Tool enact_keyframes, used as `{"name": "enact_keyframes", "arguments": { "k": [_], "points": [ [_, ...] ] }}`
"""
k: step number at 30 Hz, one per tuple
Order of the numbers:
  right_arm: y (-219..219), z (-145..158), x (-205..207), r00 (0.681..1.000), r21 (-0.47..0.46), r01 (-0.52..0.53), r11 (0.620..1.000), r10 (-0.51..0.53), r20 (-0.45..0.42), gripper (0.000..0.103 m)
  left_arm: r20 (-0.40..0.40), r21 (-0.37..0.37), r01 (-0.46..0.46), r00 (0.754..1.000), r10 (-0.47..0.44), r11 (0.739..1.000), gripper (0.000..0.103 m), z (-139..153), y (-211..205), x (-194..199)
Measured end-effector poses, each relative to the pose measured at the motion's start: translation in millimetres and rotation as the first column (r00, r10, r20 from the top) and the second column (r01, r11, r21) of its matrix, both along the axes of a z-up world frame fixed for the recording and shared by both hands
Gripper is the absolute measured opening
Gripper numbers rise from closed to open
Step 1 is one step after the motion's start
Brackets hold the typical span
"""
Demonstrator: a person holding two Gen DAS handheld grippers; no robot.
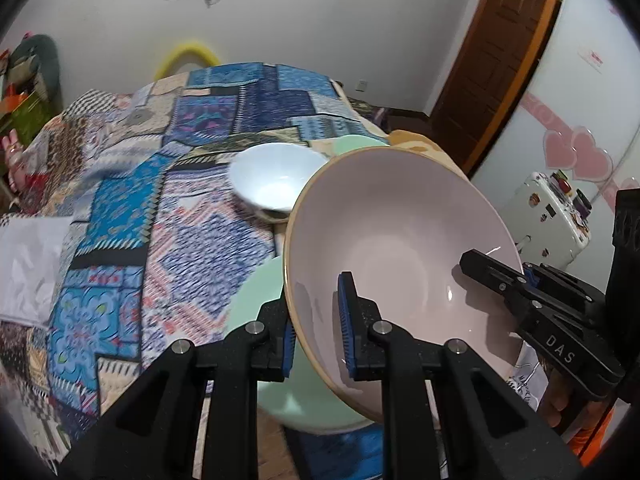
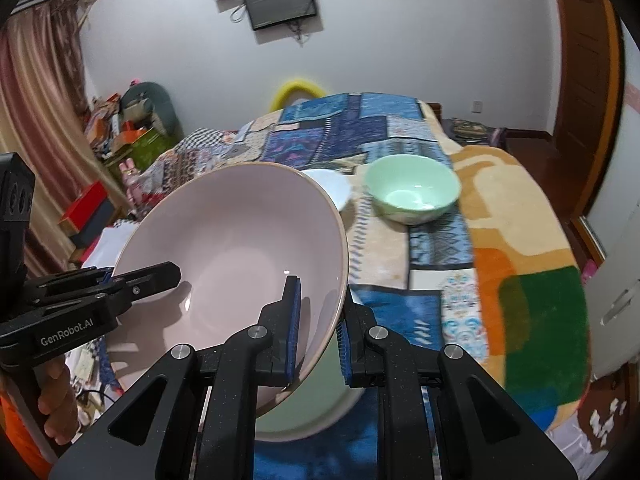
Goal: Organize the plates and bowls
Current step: 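Lift the pale pink bowl with both grippers toward the plate stack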
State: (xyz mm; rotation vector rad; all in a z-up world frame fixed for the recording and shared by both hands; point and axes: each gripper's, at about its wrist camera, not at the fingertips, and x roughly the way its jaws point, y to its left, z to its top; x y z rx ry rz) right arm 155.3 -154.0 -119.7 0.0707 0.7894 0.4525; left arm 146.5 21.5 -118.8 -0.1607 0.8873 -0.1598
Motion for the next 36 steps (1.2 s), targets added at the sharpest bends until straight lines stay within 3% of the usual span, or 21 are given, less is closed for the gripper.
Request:
{"name": "enact_keyframes", "arguments": {
  "k": [22,36],
  "points": [
    [116,-24,-20,0.976,-0.019,-0.215,0.976,0.214,-0.046,0.016,-0.054,-0.001,-0.217,0.975,0.216,0.976,0.018,-27,129,-60],
    [167,-58,-12,0.949,-0.055,-0.294,0.954,0.285,-0.133,0.016,-0.146,-0.001,-0.290,0.947,0.287,0.957,0.018,-72,177,-62]
  ]
}}
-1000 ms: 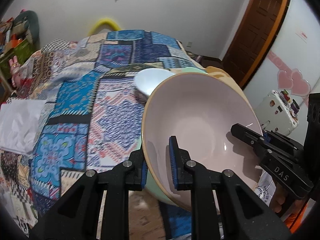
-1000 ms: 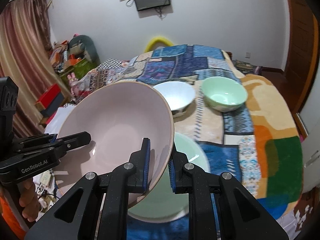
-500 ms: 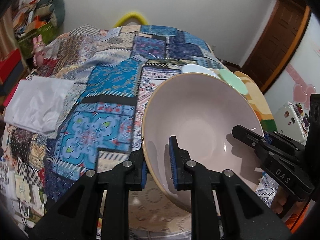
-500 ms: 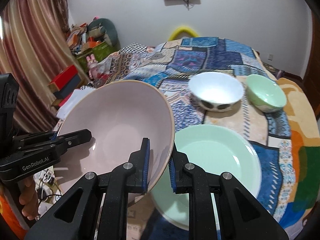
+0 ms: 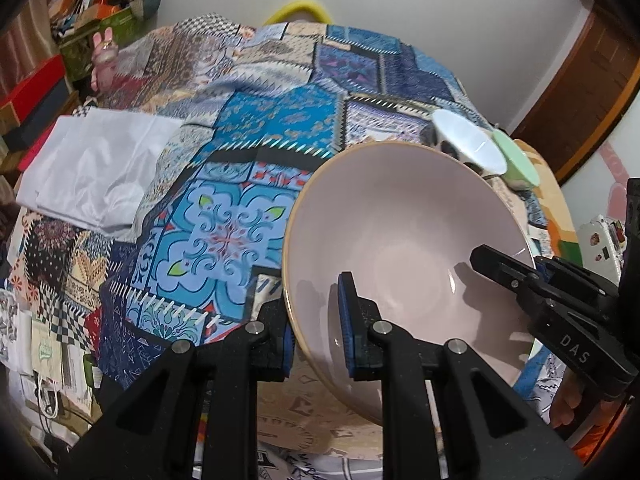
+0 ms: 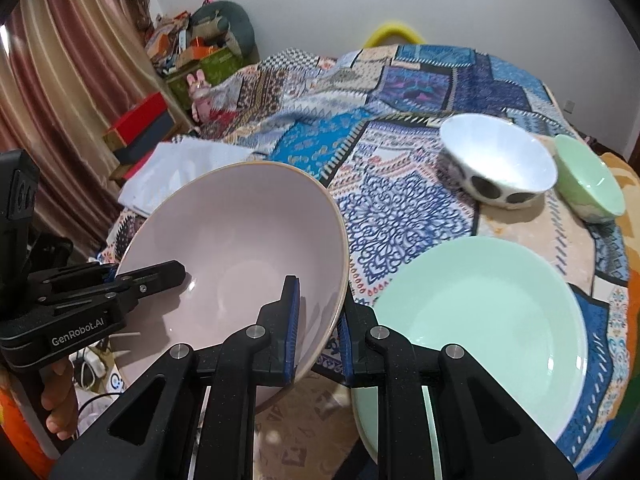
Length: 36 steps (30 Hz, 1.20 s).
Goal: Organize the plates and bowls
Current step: 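Lift the pale pink bowl with both grippers toward the plate stack, then lower the pale pink bowl beside the plate stack and open both grippers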
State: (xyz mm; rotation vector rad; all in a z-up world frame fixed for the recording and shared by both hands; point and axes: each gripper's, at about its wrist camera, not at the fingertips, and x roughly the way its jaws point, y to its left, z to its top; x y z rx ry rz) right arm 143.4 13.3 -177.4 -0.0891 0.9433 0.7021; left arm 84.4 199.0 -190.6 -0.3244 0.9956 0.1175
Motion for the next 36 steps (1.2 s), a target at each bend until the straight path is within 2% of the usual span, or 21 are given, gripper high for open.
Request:
{"name": "enact_keyframes", "arguments": {
  "k": [15,26,36],
  "points": [
    [25,-35,8,0.997,-0.067,-0.052,0.996,0.047,-0.069,0.016,-0.104,-0.018,-0.035,0.994,0.033,0.999,0.018,-51,22,9],
    [20,-36,11,0.996,-0.061,-0.043,0.997,0.039,-0.078,0.018,-0.098,0.041,-0.012,0.995,0.016,0.999,0.018,-51,14,9],
    [-10,-2,9,1.000,-0.023,0.011,1.000,-0.011,-0.001,0.018,-0.070,0.081,-0.034,0.997,0.040,0.996,0.019,-30,11,1]
  ]
}}
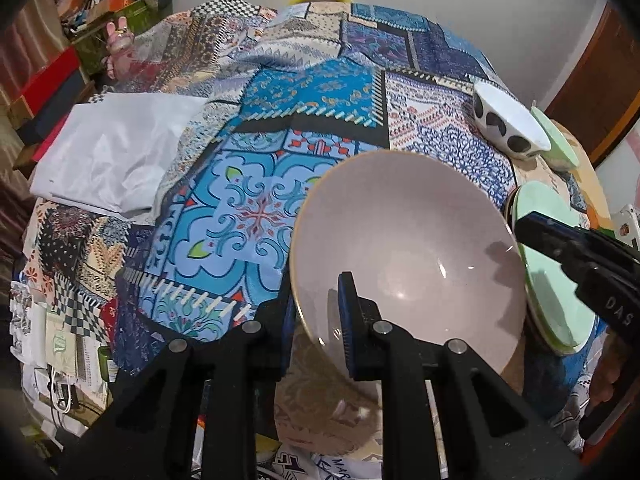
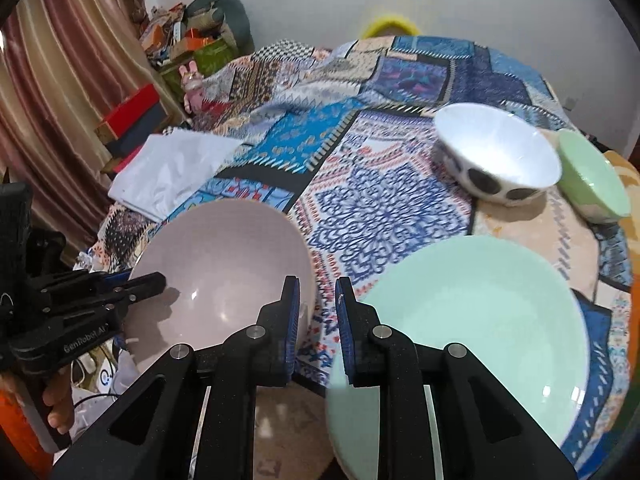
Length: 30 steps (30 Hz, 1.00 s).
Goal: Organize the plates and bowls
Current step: 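Lower the pale pink bowl beside the plate stack and open both grippers, then move both grippers to the white dotted bowl rim and close them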
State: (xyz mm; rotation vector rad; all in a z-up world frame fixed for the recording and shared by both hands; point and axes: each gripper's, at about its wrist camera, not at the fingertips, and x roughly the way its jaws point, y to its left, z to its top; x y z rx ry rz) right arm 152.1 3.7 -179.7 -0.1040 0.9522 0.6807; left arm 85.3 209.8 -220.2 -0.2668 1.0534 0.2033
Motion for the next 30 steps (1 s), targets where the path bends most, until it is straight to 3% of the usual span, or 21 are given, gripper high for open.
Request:
{"name": "enact_keyframes", "arguments": {
  "k": [11,13,15,17,23,26,30],
  "points": [
    [-48,39,-4,0.993,0.029,0.060,0.998,-0.063,0.105,0.021,0.148,0.043,0.011,0.989,-0.017,0.999,0.025,64,-24,-9],
    [-58,45,-5,0.989,0.040,0.076,0.996,-0.081,0.127,0.027,0.175,0.053,0.026,0.984,-0.035,0.998,0.028,75,-34,-8],
    [-67,51,-5,0.984,0.048,0.090,0.995,-0.096,0.148,0.042,0.202,0.063,0.044,0.978,-0.056,0.997,0.031,85,-47,-6],
    [-77,57,-4,0.979,0.063,0.104,0.993,-0.114,0.169,0.049,0.229,0.080,0.064,0.970,-0.081,0.995,0.036,96,-61,-2],
    [-103,71,4,0.958,0.055,0.147,0.988,-0.156,0.242,0.055,0.292,0.096,0.110,0.947,-0.133,0.989,0.047,114,-95,13],
    [-115,74,11,0.954,0.071,0.159,0.985,-0.171,0.244,0.061,0.307,0.102,0.127,0.939,-0.153,0.987,0.049,118,-110,26],
    [-126,73,23,0.951,0.071,0.177,0.982,-0.190,0.245,0.061,0.307,0.107,0.149,0.936,-0.175,0.983,0.050,119,-125,49]
  ]
}}
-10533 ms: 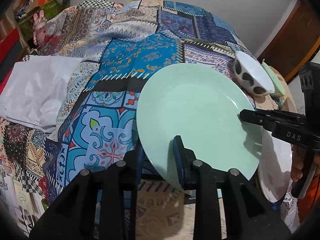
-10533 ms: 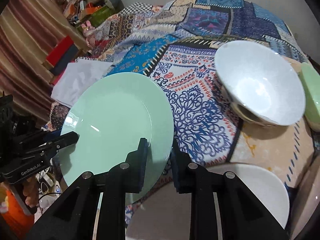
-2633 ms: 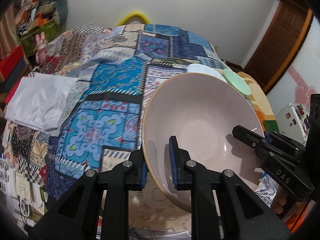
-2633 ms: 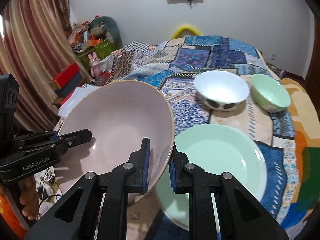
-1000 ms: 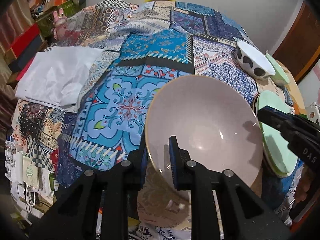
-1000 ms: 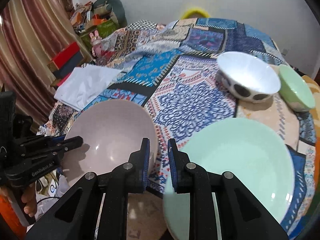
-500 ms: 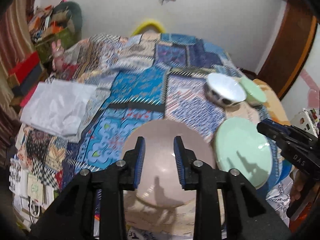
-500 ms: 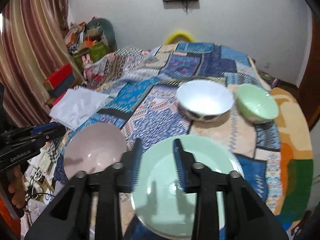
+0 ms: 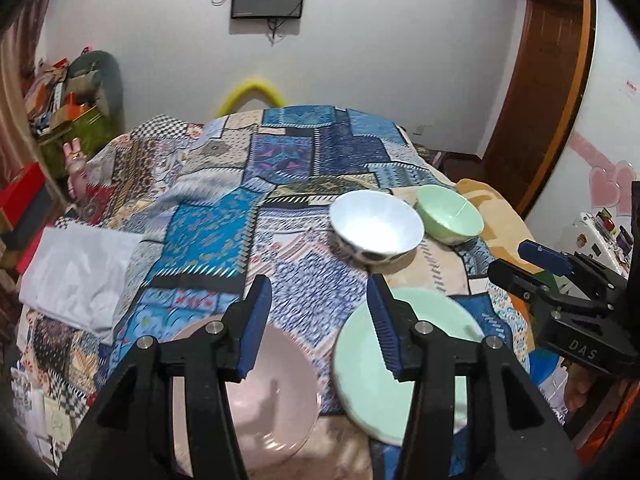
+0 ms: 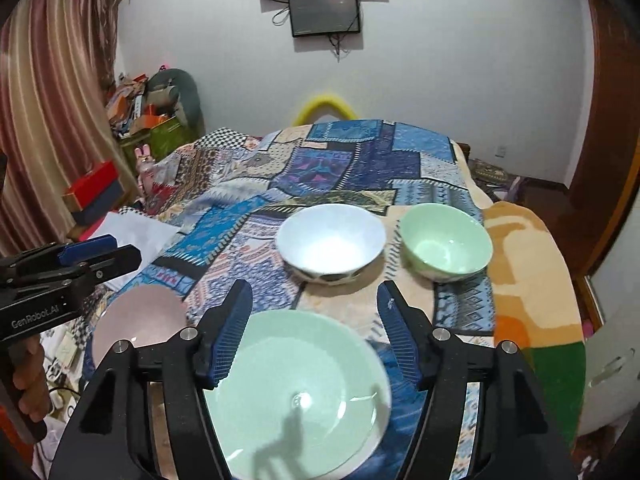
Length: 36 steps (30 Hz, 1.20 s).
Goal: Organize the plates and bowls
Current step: 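Move both grippers to the white dotted bowl rim and close them, then lift the white dotted bowl with both grippers toward the pale pink bowl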
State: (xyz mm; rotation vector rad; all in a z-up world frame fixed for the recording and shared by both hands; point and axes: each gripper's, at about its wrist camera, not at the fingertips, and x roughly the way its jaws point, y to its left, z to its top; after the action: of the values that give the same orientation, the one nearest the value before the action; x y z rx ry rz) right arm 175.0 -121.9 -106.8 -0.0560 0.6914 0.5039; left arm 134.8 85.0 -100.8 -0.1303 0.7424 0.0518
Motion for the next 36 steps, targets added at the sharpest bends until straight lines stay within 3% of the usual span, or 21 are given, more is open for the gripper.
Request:
{"name": "enact_keyframes", "arguments": {
  "k": [8,13,18,27,31,36],
  "points": [
    [-13,-18,39,0.997,0.010,0.043,0.999,-0.043,-0.063,0.066,-0.040,0.004,0.017,0.999,-0.017,1.000,0.066,-14,-12,60],
    [-13,-33,66,0.992,0.006,0.060,0.998,-0.059,-0.115,0.067,-0.083,0.023,0.044,0.996,-0.042,0.999,0.068,-29,-16,97],
    [-11,-48,92,0.982,0.001,0.072,0.997,-0.071,-0.174,0.074,-0.157,-0.018,0.062,0.986,-0.064,0.998,0.069,-53,-12,137],
    [-3,-68,126,0.968,0.021,0.081,0.996,-0.074,-0.242,0.073,-0.229,-0.009,0.075,0.971,-0.075,0.997,0.069,-88,-8,184],
    [5,-77,136,0.961,0.014,0.069,0.998,-0.063,-0.270,0.059,-0.259,-0.037,0.059,0.963,-0.066,0.998,0.068,-101,-1,199],
    [12,-87,145,0.953,0.008,0.060,0.998,-0.055,-0.298,0.045,-0.282,-0.027,0.067,0.957,-0.072,0.997,0.051,-112,1,213]
  ]
}}
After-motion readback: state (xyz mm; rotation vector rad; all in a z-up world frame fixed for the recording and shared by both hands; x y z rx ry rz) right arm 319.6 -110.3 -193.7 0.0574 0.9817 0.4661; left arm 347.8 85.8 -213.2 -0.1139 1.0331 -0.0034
